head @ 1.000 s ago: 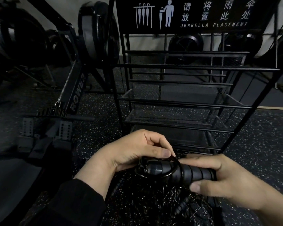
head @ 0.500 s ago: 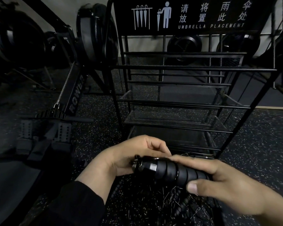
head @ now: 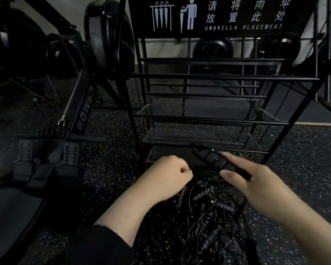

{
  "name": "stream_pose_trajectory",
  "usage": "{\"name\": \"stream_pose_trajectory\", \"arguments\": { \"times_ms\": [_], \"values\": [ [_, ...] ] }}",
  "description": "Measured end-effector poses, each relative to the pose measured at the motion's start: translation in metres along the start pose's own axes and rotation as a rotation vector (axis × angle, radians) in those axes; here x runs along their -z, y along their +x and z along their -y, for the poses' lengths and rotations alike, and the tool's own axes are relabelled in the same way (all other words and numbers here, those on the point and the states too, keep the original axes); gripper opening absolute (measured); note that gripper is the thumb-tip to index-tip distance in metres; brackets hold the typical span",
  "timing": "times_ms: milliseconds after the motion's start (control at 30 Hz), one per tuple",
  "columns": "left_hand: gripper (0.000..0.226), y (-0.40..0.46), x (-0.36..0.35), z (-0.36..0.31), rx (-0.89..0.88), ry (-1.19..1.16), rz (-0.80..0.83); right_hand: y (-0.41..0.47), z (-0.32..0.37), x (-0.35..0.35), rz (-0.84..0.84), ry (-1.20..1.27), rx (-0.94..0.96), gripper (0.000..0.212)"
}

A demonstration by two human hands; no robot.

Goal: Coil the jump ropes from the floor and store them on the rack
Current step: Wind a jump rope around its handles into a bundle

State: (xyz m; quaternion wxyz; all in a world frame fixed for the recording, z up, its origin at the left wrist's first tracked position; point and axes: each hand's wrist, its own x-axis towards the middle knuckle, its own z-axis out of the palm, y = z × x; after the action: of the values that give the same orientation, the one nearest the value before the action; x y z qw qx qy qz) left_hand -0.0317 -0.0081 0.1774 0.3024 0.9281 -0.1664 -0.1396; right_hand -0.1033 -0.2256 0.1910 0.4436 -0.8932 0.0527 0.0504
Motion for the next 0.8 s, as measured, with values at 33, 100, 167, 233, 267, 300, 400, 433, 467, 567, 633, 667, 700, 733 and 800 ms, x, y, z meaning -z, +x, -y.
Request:
{"name": "stream_pose_trajectory", "arguments": {
  "times_ms": [33,100,167,233,267,300,400,433,467,567,633,667,700,733,800],
  "values": [
    [0.025,-0.001,0.000,0.000,-0.019,0.071,-0.012,0.002,-0.004,-0.002,0.014,-0.055,-0.023,0.043],
    [0.023,-0.006,0.001,-0.002,-0.078,0.178,0.000,0.007,-0.010,-0.005,0.067,-0.168,-0.046,0.046],
    [0.018,-0.009,0.004,-0.003,-0.158,0.222,0.015,0.007,-0.009,-0.007,0.140,-0.283,-0.038,0.044],
    [0.013,-0.009,0.012,0.000,-0.224,0.187,0.029,0.005,-0.006,-0.007,0.220,-0.378,-0.036,0.039],
    [0.011,-0.009,0.015,0.001,-0.258,0.166,0.048,0.005,-0.006,-0.007,0.263,-0.388,-0.020,0.037],
    [0.009,-0.009,0.018,0.002,-0.293,0.149,0.071,0.005,-0.007,-0.006,0.308,-0.400,0.000,0.038],
    [0.007,-0.010,0.019,0.004,-0.355,0.095,0.143,0.006,-0.006,-0.006,0.440,-0.442,0.062,0.043],
    [0.007,-0.011,0.019,0.004,-0.359,0.048,0.158,0.005,-0.003,-0.006,0.495,-0.425,0.081,0.040],
    [0.008,-0.011,0.019,0.005,-0.346,-0.011,0.168,0.003,0.001,-0.006,0.550,-0.402,0.100,0.039],
    [0.012,-0.013,0.026,0.008,-0.274,-0.173,0.203,-0.004,0.012,-0.004,0.635,-0.363,0.127,0.045],
    [0.010,-0.014,0.031,0.009,-0.262,-0.305,0.252,-0.009,0.016,0.000,0.652,-0.298,0.163,0.049],
    [0.010,-0.016,0.031,0.010,-0.258,-0.390,0.278,-0.011,0.018,0.001,0.657,-0.232,0.190,0.049],
    [0.010,-0.017,0.031,0.010,-0.249,-0.483,0.305,-0.013,0.019,0.003,0.660,-0.144,0.215,0.050],
    [0.010,-0.019,0.031,0.009,-0.237,-0.577,0.328,-0.016,0.020,0.005,0.652,-0.053,0.240,0.051],
    [0.014,-0.020,0.026,0.007,-0.218,-0.747,0.358,-0.020,0.021,0.009,0.595,0.062,0.291,0.053]
  ]
}}
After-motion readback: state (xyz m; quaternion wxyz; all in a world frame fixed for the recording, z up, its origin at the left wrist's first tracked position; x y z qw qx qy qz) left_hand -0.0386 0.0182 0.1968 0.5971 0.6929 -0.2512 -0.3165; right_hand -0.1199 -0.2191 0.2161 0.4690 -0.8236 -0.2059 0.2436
